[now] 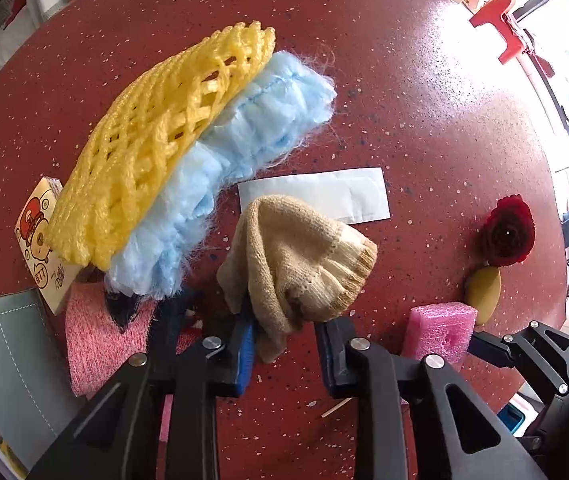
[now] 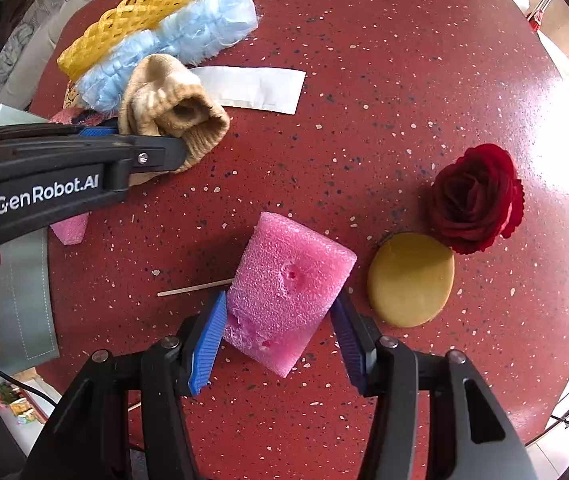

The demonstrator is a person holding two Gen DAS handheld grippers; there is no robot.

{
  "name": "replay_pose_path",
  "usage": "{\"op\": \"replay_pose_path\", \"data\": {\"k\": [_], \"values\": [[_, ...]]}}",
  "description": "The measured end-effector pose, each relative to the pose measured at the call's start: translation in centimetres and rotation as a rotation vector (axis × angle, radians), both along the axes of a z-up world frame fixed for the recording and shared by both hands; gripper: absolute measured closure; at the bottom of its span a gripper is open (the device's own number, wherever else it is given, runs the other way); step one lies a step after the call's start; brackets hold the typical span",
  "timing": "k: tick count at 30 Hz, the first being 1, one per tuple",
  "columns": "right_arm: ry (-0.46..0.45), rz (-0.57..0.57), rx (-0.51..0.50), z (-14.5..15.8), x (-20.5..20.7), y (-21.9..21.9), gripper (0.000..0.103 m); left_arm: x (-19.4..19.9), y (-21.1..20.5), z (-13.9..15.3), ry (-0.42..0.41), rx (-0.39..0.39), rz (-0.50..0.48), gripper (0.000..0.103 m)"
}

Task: Organize soft objects
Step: 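Grasp the pink foam block with the right tool while the left tool grasps the beige knitted sock, then lift and carry the foam block and beige sock with both tools over the box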

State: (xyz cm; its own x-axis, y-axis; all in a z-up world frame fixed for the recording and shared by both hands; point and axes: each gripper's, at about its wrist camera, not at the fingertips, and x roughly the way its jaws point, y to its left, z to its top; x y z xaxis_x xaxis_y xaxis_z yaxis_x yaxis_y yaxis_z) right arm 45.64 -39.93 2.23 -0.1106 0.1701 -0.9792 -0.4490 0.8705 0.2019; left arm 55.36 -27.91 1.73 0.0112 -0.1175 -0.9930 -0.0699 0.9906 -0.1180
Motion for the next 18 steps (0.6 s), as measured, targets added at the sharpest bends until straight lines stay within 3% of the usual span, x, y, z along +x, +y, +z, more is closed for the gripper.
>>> {"op": "replay_pose_path", "data": {"k": [6,11,15,18], "values": [[-0.003,0.066,-0.010,-0.2,0.4,0.3,0.048,-2.3,-0.1,0.1,0.001,-0.012,0.006,0.079],[-0.109,0.296,-0.079,0.3,-2.5,1.2,0.048,-5.4,-0.9,-0.1,-0.001,0.026,-0.068,0.079],[-0.151,0.456,-0.126,0.3,-5.2,1.3,0.048,-9.4,-0.4,0.1,0.018,0.047,-0.059,0.079],[-0.165,0.519,-0.164,0.0,-6.5,1.7,0.048,-12.5,-0.3,-0.5,0.059,0.071,-0.078,0.079]]}}
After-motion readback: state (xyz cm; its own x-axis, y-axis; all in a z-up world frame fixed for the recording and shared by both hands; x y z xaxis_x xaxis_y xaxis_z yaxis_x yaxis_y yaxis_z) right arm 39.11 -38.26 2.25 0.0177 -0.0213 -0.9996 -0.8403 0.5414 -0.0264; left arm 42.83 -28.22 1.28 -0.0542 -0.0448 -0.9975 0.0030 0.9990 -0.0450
